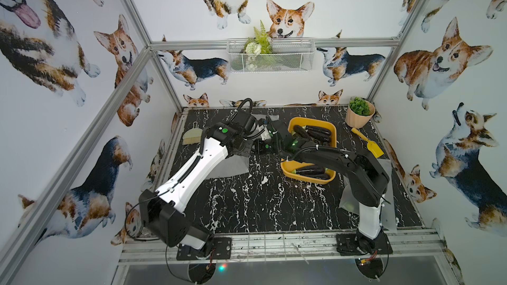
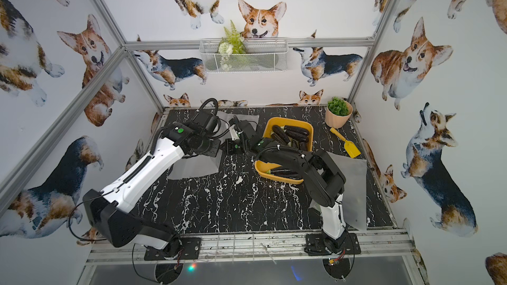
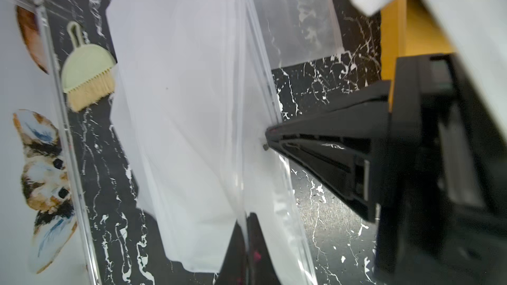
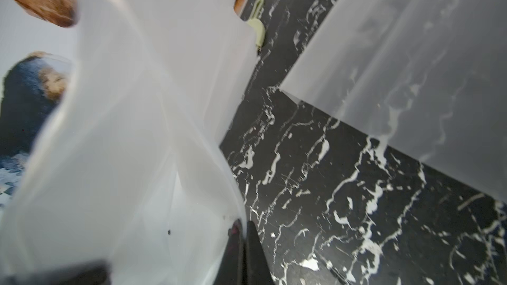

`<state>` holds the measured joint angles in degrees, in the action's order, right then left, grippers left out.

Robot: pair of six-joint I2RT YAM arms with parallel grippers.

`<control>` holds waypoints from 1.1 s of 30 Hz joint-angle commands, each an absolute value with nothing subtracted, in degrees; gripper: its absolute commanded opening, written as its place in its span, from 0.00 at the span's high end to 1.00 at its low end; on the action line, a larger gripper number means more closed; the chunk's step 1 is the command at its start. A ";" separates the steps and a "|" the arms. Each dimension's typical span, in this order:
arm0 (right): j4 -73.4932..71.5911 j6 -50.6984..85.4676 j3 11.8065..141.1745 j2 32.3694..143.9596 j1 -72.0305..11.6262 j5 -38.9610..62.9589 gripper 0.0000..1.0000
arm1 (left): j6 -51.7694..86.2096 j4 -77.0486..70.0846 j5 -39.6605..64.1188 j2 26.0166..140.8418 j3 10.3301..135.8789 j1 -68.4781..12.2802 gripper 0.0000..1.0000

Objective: Place the eggplant in a zip-top bag and seal the zipper
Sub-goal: Pick up the zipper food storage bag at the center of the board, then pick up the eggplant from the basket.

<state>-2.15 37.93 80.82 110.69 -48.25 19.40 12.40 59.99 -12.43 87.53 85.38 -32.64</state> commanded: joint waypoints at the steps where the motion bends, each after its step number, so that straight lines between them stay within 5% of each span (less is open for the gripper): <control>1: -0.93 40.52 75.05 109.37 -45.68 17.17 1.00 | 14.34 54.88 -3.72 91.81 83.10 -32.50 1.00; 5: -0.17 38.30 69.61 106.63 -43.78 16.93 0.92 | 15.03 50.95 0.12 97.34 83.85 -32.28 1.00; 13: 2.80 33.27 65.27 98.21 -40.87 22.71 0.47 | 15.23 47.18 3.89 103.90 84.28 -31.20 1.00; 23: 17.80 19.08 63.99 95.24 -26.30 0.05 0.42 | 14.71 46.41 6.87 104.98 85.41 -30.94 1.00; 33: 17.37 8.20 69.45 103.06 -22.60 -1.01 0.38 | 13.83 46.05 7.64 104.20 84.38 -30.94 1.00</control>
